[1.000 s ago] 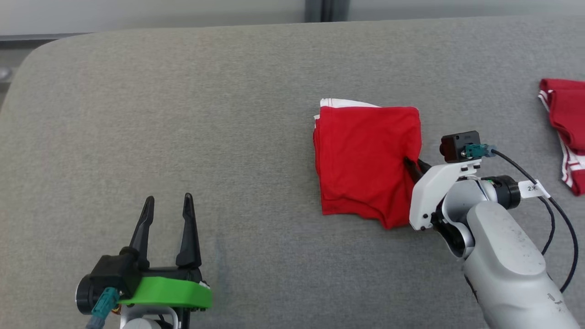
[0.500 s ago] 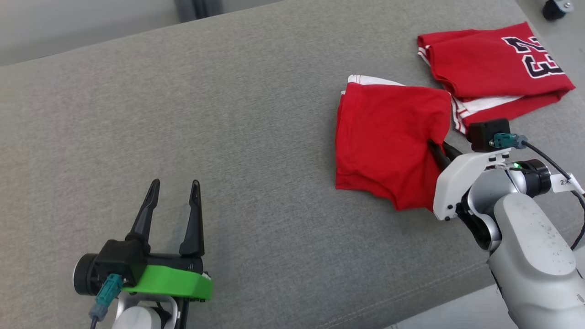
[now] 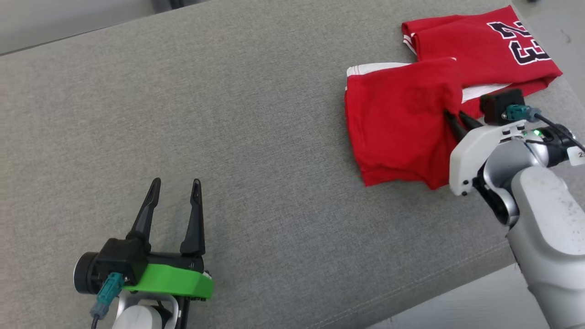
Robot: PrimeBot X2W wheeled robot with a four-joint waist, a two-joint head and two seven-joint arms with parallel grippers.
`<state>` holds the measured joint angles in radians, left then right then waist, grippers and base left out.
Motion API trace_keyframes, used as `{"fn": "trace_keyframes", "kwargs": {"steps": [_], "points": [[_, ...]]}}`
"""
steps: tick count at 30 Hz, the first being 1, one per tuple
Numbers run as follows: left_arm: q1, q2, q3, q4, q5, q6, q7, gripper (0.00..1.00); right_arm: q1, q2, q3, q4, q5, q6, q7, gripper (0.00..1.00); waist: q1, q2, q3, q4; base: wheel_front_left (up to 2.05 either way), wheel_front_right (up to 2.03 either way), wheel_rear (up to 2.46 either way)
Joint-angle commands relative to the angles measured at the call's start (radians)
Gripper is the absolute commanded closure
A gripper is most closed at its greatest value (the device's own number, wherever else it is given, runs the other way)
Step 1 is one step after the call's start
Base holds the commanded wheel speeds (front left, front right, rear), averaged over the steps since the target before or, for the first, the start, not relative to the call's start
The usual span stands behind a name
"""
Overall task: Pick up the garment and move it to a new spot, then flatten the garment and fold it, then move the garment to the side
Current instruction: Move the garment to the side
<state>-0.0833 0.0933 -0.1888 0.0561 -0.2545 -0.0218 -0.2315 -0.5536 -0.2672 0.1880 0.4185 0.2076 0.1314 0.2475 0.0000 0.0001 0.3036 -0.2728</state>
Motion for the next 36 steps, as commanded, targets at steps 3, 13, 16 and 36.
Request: {"fn": "trace_keyframes", "kwargs": {"steps": [3,13,16,36], "points": [[-0.017,0.001,-0.005,0.004,-0.010,0.001,-0.008,0.00,-0.056,-0.068,0.007,0.000,-0.018,-0.002,0.042,1.00,0.0000,-0.0001,-0.004,0.052,0.00,0.00,0.00],[-0.024,0.003,-0.024,0.008,-0.004,0.004,-0.013,0.00,-0.171,-0.281,-0.023,0.088,-0.062,-0.002,0.093,1.00,0.0000,-0.0001,0.042,0.162,0.00,0.00,0.00],[-0.027,0.009,-0.028,0.004,0.000,0.005,-0.011,0.00,-0.195,-0.317,-0.024,0.120,-0.065,-0.002,0.091,1.00,0.0000,-0.0001,0.058,0.186,0.00,0.00,0.00],[-0.017,0.036,-0.058,-0.011,0.010,0.012,0.014,0.00,-0.245,-0.355,-0.235,0.345,-0.250,-0.002,-0.060,0.00,0.0000,-0.0001,0.102,0.213,0.00,0.00,0.00]]}}
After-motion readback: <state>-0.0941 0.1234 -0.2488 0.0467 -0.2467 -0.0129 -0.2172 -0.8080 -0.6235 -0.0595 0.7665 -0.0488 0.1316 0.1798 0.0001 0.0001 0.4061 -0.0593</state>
